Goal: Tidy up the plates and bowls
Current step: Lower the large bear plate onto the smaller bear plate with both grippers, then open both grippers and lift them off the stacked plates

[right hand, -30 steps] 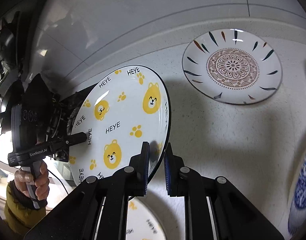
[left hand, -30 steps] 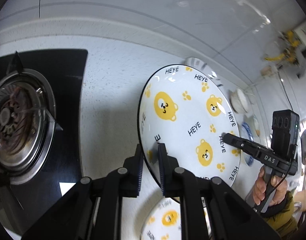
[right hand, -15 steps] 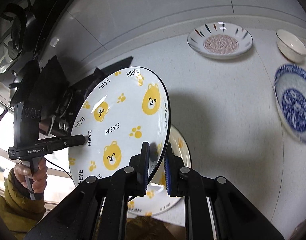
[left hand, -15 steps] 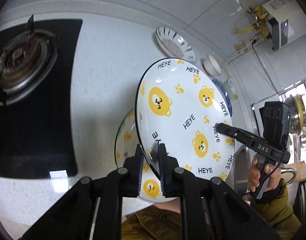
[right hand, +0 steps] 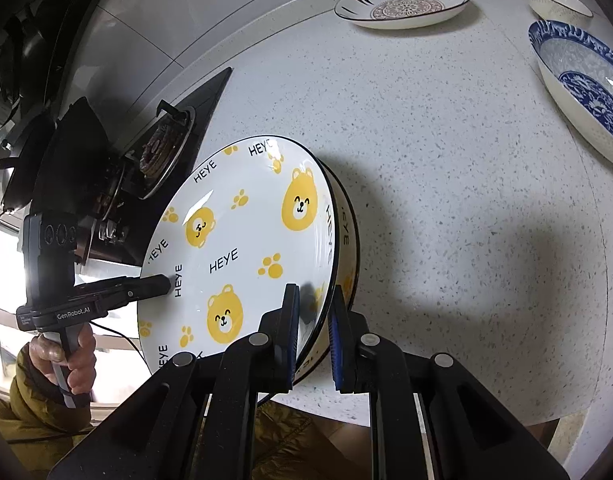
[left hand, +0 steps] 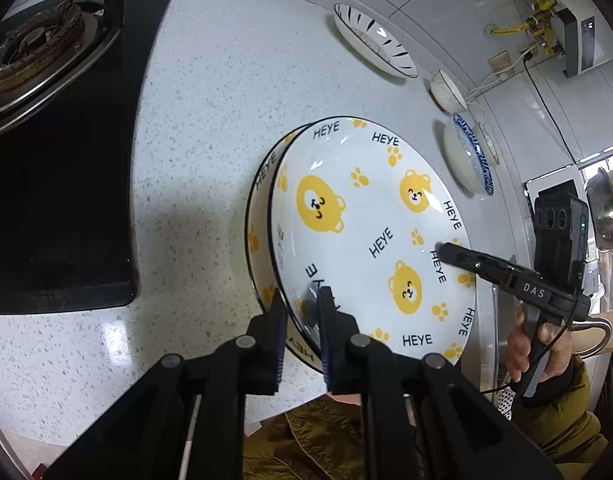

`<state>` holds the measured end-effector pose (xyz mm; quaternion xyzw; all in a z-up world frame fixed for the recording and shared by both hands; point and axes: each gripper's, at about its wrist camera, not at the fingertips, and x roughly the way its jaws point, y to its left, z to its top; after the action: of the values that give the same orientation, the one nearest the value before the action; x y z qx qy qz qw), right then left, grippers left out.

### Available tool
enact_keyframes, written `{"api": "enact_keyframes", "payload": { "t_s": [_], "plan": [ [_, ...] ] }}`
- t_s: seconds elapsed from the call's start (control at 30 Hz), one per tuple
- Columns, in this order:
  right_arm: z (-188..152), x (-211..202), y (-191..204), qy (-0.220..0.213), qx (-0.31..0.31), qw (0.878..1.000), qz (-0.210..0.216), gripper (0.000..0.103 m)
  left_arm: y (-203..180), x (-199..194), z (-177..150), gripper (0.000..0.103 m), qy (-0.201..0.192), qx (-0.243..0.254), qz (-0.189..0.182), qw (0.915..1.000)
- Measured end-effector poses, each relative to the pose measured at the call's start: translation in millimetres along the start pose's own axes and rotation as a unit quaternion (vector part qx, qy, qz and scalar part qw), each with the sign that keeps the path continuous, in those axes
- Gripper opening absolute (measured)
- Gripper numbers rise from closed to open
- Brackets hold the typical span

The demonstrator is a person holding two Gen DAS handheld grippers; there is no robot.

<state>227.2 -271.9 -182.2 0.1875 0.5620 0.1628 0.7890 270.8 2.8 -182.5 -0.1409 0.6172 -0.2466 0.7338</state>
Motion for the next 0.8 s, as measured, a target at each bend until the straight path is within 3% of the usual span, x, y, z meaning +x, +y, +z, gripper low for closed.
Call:
{"api": "enact_keyframes", "payload": {
  "t_s": [0.37,0.8],
  "plan": [
    [0.3,4.7,9.2,0.012,-0.018,1.000,-0.013,0.014,8.5,0.7,-0.1,0.015,-0.009,-0.016,-0.020,0.9996],
    [5.5,4.3,6.3,0.029,0.006,1.000,-0.006,0.014,8.7,2.1,1.3,0.015,0.026,-0.060,-0.016,0.9977]
  ]
}}
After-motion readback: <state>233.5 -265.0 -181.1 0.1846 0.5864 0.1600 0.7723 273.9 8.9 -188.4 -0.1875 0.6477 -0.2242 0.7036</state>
